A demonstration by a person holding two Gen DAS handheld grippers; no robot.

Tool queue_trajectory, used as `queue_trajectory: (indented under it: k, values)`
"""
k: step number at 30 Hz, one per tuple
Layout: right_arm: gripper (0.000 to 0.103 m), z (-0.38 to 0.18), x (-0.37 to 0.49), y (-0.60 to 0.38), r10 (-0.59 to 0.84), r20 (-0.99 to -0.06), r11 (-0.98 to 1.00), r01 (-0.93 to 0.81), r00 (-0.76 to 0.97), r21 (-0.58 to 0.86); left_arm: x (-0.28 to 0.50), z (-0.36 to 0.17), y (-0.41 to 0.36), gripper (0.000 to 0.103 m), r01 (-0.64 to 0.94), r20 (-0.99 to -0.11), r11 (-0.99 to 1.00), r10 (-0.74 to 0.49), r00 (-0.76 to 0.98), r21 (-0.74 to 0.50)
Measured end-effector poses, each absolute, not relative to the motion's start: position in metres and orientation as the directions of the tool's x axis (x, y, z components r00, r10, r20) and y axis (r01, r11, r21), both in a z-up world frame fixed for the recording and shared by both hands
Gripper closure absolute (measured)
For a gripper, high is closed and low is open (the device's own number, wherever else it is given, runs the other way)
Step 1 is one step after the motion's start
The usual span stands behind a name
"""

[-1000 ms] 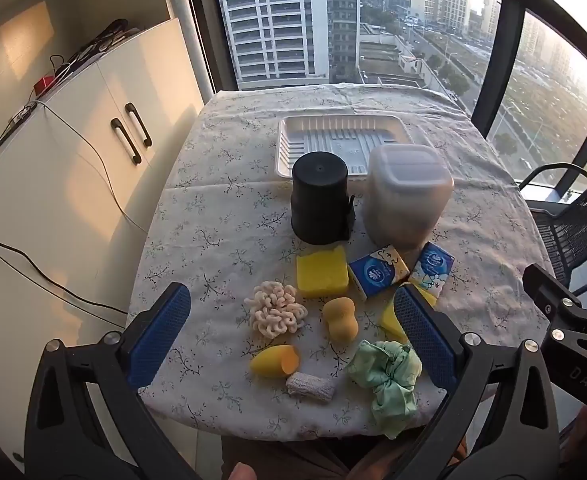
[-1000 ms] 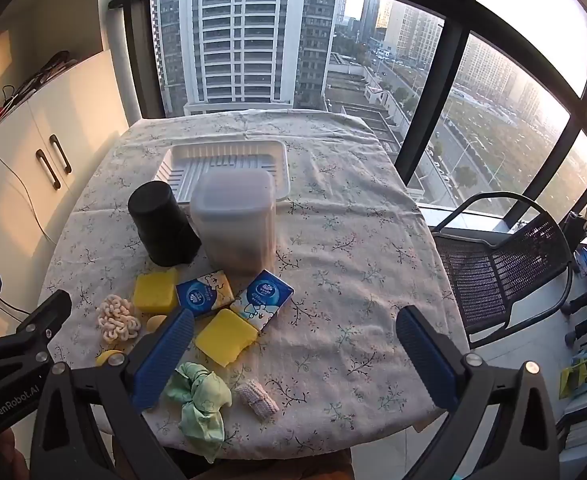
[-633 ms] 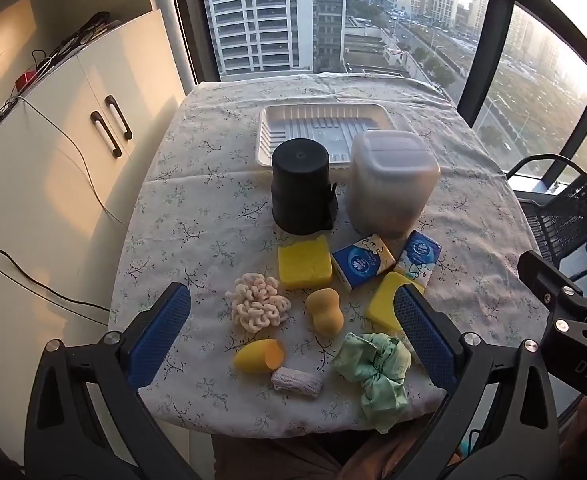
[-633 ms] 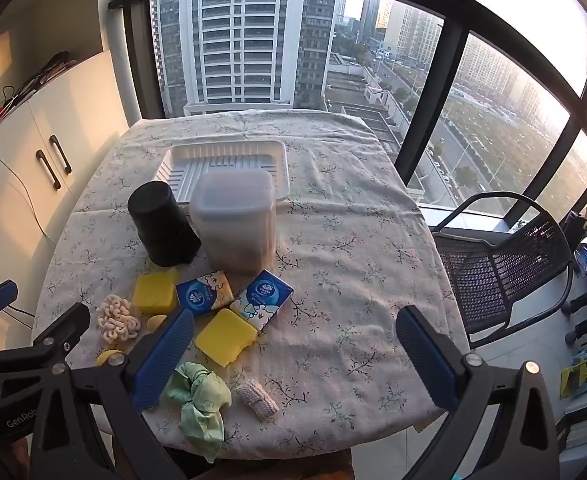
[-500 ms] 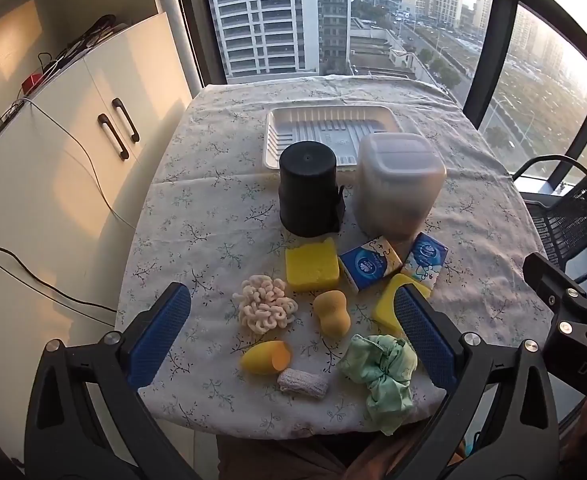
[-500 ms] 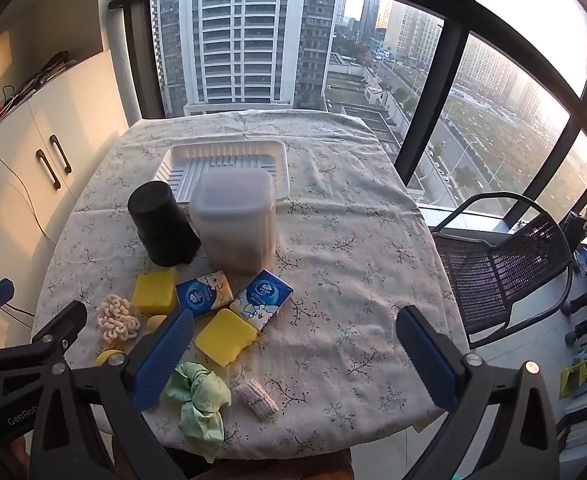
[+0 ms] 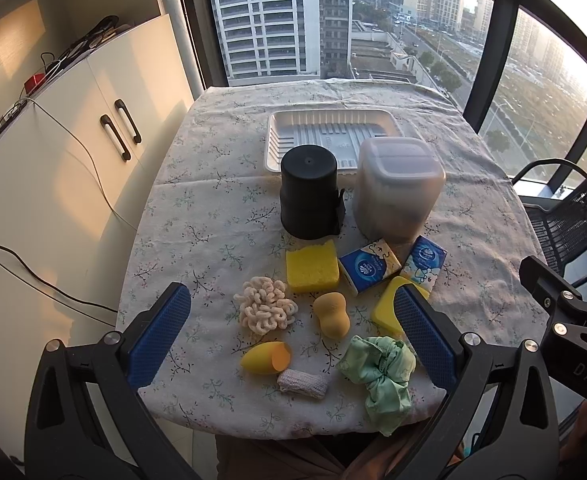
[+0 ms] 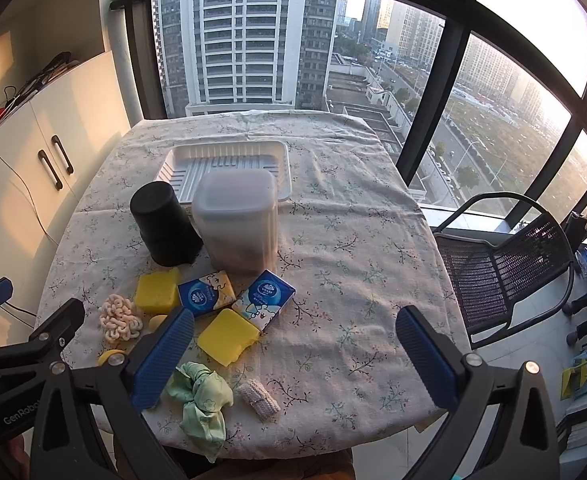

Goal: Organize soft objects

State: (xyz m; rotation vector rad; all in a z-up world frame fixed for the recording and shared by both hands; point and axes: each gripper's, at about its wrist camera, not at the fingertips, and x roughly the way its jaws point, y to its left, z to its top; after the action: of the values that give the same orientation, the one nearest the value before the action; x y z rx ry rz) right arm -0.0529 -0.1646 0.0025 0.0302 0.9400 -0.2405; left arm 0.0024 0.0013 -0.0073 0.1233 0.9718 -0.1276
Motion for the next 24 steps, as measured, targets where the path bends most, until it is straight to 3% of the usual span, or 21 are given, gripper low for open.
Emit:
queue_trajectory:
  k: [24]
  values:
    - [0.0, 0.0019, -0.0524, -0.1655, -0.184, -0.804, 0.974, 0.214, 0.566, -0.073, 0.0055, -0.0019, 0.0033, 0.0, 0.159, -0.827, 0.986, -0.045, 0.56, 0.054]
